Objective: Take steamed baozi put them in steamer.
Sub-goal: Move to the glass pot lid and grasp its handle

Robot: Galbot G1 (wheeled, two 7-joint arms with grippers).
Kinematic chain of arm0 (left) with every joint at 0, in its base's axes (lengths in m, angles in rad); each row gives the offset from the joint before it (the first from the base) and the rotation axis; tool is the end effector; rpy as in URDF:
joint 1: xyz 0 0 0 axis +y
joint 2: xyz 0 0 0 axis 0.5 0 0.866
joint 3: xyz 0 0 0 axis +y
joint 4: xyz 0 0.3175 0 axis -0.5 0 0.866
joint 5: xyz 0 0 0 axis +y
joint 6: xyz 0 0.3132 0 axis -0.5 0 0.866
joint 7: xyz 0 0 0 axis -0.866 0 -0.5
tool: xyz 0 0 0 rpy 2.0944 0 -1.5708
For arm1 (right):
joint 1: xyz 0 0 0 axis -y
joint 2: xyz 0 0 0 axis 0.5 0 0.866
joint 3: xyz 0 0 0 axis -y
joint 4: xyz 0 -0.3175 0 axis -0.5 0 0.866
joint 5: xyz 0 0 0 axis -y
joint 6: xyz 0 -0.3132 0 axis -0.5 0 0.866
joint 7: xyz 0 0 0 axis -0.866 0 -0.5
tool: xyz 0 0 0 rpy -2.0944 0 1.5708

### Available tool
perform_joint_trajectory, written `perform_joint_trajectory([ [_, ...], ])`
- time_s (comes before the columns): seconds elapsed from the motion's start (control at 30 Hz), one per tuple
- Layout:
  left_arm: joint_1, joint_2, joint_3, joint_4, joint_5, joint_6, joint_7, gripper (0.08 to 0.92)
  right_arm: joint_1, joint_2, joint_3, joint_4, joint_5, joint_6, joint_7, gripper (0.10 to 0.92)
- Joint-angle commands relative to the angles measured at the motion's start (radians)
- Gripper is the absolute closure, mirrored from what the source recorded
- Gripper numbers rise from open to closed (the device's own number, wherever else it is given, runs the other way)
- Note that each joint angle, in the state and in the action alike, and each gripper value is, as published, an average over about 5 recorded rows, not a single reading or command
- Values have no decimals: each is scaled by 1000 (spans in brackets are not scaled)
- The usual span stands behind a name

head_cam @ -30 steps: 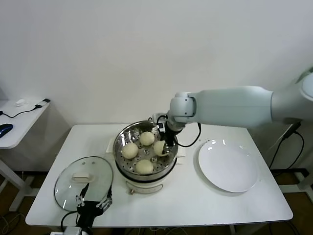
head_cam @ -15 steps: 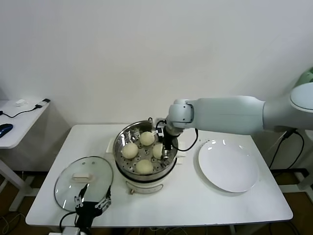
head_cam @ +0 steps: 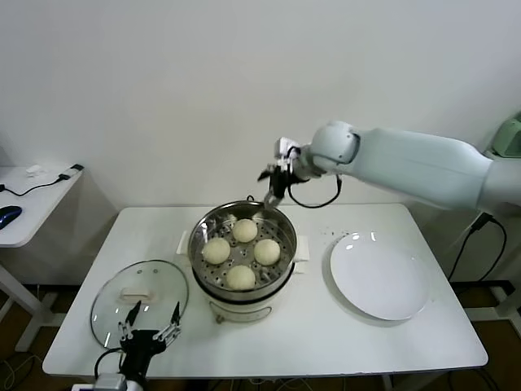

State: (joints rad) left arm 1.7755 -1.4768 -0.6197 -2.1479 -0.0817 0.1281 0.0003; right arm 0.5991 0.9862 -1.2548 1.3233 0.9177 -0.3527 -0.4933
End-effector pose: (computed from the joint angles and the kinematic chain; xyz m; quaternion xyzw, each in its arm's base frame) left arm 0.0994 0.0388 -0.2811 0.0141 -0.9903 -0.0249 0.1363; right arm 0.4961 0.0302 -0.0252 0.4839 -0.7608 0.3909 0.1850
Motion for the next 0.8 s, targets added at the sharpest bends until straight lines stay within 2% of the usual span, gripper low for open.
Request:
perform_joint_trajectory([
  [0.03,-42,3,-18,6,-40,-13,2,177,-440,-312,603,123,-104,32,424,202],
  [0.17,-81,2,-25,30,-34,-29,-6,177,-724,-382,852,215,-157,62,525,203],
  [0.33,-105,6,-16,48,-31,-46,-19,177,-1190,-389,1251,310,-306,133,538,203],
  [0.57,-119,29,-16,76,6,-83,-23,177,-1718,-218,1704,355,-448,250,441,203],
  [0.7,-124,38,-17,92,47,-118,-38,177,-1885,-93,1831,343,-519,366,402,203],
  [0.8,-134,36,-16,104,94,-137,-54,177,-1953,-12,1863,329,-521,451,399,203],
])
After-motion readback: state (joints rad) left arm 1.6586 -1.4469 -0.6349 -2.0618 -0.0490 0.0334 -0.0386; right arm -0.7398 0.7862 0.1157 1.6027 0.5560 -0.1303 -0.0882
